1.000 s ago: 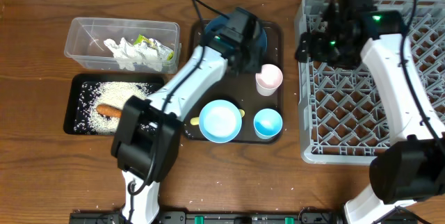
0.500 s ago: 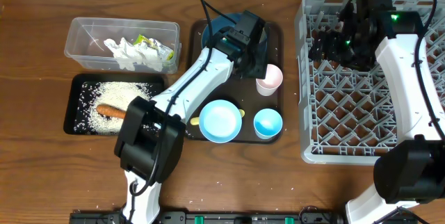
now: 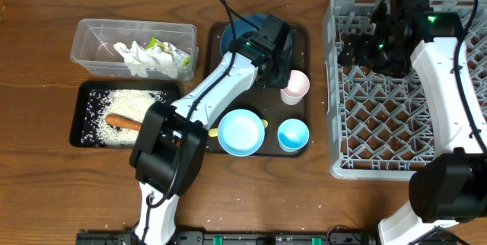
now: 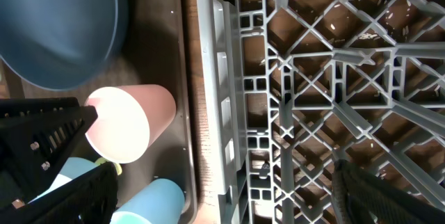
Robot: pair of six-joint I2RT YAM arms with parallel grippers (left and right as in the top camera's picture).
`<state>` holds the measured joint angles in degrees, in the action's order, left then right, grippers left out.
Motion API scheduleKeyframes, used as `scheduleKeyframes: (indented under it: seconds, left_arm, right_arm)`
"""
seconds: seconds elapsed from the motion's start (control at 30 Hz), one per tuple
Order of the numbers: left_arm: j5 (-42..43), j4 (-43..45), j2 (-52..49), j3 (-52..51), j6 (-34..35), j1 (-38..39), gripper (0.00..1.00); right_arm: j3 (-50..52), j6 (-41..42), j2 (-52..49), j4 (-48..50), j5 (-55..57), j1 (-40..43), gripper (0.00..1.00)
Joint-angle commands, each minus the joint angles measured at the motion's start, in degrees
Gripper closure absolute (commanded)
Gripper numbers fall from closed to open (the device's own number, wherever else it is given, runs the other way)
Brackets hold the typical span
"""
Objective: Sort waste into correct bins and load items into the dishwasher rack
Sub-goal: 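Lift the pink cup with the left gripper toward the right gripper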
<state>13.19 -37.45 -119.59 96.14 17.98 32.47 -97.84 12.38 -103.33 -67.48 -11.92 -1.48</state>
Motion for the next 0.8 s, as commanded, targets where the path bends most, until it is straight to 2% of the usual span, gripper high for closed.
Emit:
scheduleKeyframes:
  seconds: [0.0, 0.33, 0.53, 0.63, 0.77]
  left_arm:
    - [-0.15, 0.02, -0.68, -0.28, -0.33, 0.52, 0.68]
    - [-0.20, 0.31, -1.38, -0.31, -0.31, 0.52, 0.71]
    - [-0.15, 0.33, -2.58, -0.31, -0.11, 0.52, 0.81]
    - [-0.15, 0.44, -2.69, -0.31, -0.11, 0.50, 0.94]
    - [-0.11, 0.42, -2.08, -0.22, 1.51, -0.22, 0.94]
  right_arm:
    - [-0.98, -0.90, 1.57, -0.02, 0.13, 0.00, 0.04]
    - [-0.98, -1.75, 1.57, -0.70, 0.11, -0.04, 0.05]
    - [-0.98, -2.19, 1.57, -0.79, 0.11, -0.09, 0.04]
    - [-0.98, -2.19, 1.57, -0.87, 0.11, -0.09, 0.04]
    - [-0.98, -2.19, 1.57, -0.87, 0.11, -0.09, 0.04]
